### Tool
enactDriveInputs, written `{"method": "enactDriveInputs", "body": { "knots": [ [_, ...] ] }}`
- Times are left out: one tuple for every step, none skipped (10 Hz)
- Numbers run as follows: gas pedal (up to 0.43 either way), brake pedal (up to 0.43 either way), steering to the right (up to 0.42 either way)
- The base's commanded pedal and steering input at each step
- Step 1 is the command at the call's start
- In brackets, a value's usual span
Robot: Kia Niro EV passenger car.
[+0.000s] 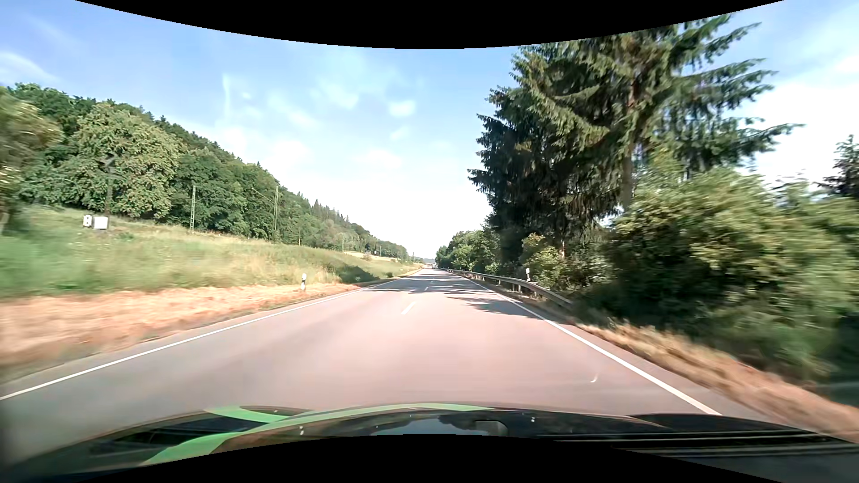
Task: Follow the waypoints while adhering to traffic rules and regulations
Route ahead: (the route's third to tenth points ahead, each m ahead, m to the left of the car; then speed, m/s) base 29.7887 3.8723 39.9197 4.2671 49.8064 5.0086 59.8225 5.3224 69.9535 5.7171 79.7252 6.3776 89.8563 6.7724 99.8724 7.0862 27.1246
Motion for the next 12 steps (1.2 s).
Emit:
{"method": "enactDriveInputs", "body": {
  "knots": [
    [0.331, 0.0, -0.005],
    [0.339, 0.0, -0.005],
    [0.35, 0.0, -0.005],
    [0.35, 0.0, -0.005],
    [0.339, 0.0, -0.005],
    [0.319, 0.0, -0.005],
    [0.311, 0.0, -0.005],
    [0.311, 0.0, -0.005],
    [0.319, 0.0, -0.005],
    [0.35, 0.0, -0.005],
    [0.358, 0.0, -0.005],
    [0.358, 0.0, -0.005]
  ]
}}
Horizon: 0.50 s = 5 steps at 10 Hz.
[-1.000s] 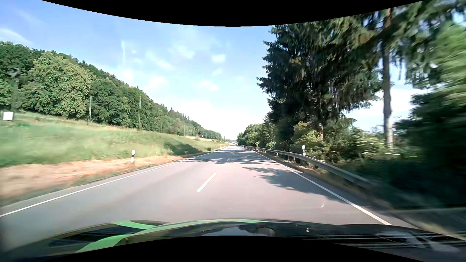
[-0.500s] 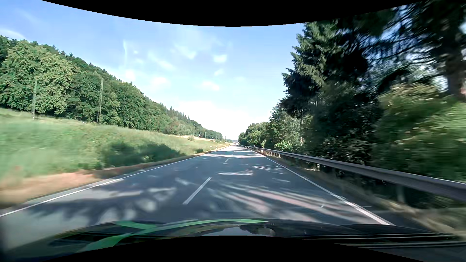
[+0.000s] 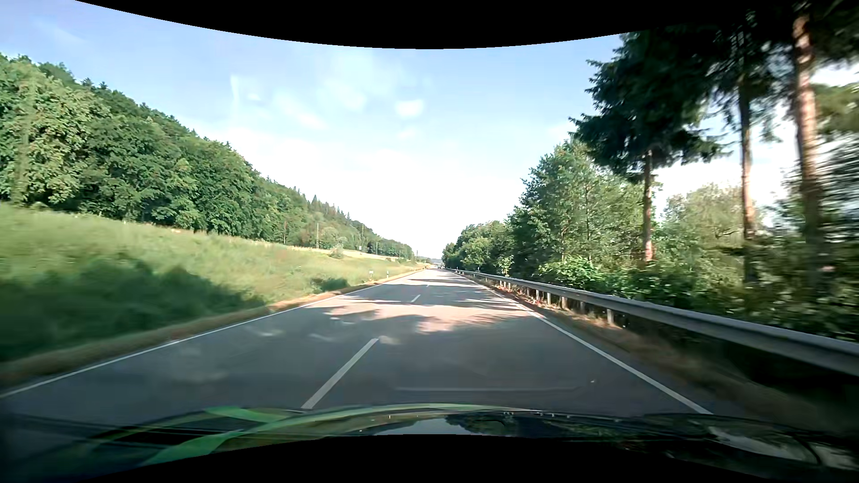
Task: Follow the waypoints while adhering to traffic rules and regulations
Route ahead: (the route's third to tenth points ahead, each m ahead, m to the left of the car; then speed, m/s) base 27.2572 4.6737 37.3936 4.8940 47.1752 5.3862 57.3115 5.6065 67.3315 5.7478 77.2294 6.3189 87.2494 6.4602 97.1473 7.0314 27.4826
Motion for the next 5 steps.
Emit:
{"method": "enactDriveInputs", "body": {
  "knots": [
    [0.358, 0.0, -0.005],
    [0.37, 0.0, -0.005],
    [0.37, 0.0, -0.005],
    [0.37, 0.0, -0.005],
    [0.35, 0.0, -0.005]
  ]
}}
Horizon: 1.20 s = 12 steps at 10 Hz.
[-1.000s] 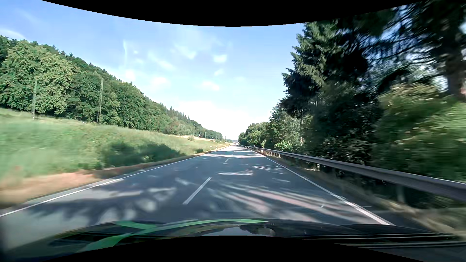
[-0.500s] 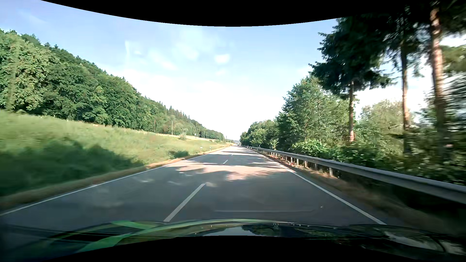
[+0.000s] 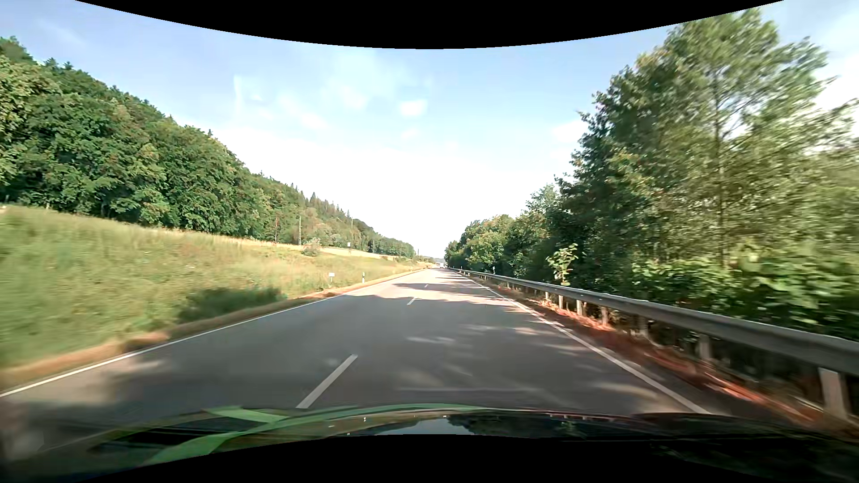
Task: Follow the waypoints while adhering to traffic rules and regulations
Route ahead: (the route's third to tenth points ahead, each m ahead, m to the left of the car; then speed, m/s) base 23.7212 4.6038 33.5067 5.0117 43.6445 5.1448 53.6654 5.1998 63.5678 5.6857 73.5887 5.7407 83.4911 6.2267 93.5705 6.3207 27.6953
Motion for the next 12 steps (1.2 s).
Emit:
{"method": "enactDriveInputs", "body": {
  "knots": [
    [0.35, 0.0, -0.005],
    [0.35, 0.0, -0.005],
    [0.358, 0.0, -0.005],
    [0.358, 0.0, -0.005],
    [0.358, 0.0, -0.005],
    [0.35, 0.0, -0.005],
    [0.319, 0.0, -0.005],
    [0.311, 0.0, -0.005],
    [0.311, 0.0, -0.005],
    [0.339, 0.0, -0.005],
    [0.358, 0.0, -0.005],
    [0.37, 0.0, -0.005]
  ]
}}
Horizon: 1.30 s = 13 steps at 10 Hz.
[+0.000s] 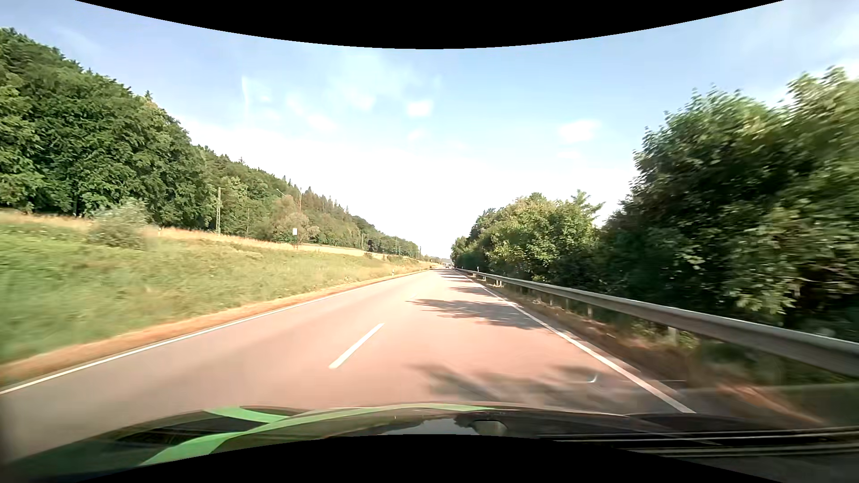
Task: Follow the waypoints while adhering to traffic rules and regulations
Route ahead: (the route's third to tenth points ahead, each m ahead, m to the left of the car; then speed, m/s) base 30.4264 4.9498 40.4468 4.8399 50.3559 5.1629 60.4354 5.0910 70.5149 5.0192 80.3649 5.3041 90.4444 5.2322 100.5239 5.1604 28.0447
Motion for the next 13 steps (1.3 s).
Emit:
{"method": "enactDriveInputs", "body": {
  "knots": [
    [0.39, 0.0, -0.005],
    [0.39, 0.0, -0.005],
    [0.39, 0.0, -0.004],
    [0.39, 0.0, -0.004],
    [0.39, 0.0, -0.004],
    [0.339, 0.0, -0.004],
    [0.311, 0.0, -0.003],
    [0.311, 0.0, -0.003],
    [0.311, 0.0, -0.003],
    [0.319, 0.0, -0.003],
    [0.339, 0.0, -0.003],
    [0.358, 0.0, -0.003],
    [0.37, 0.0, -0.003]
  ]
}}
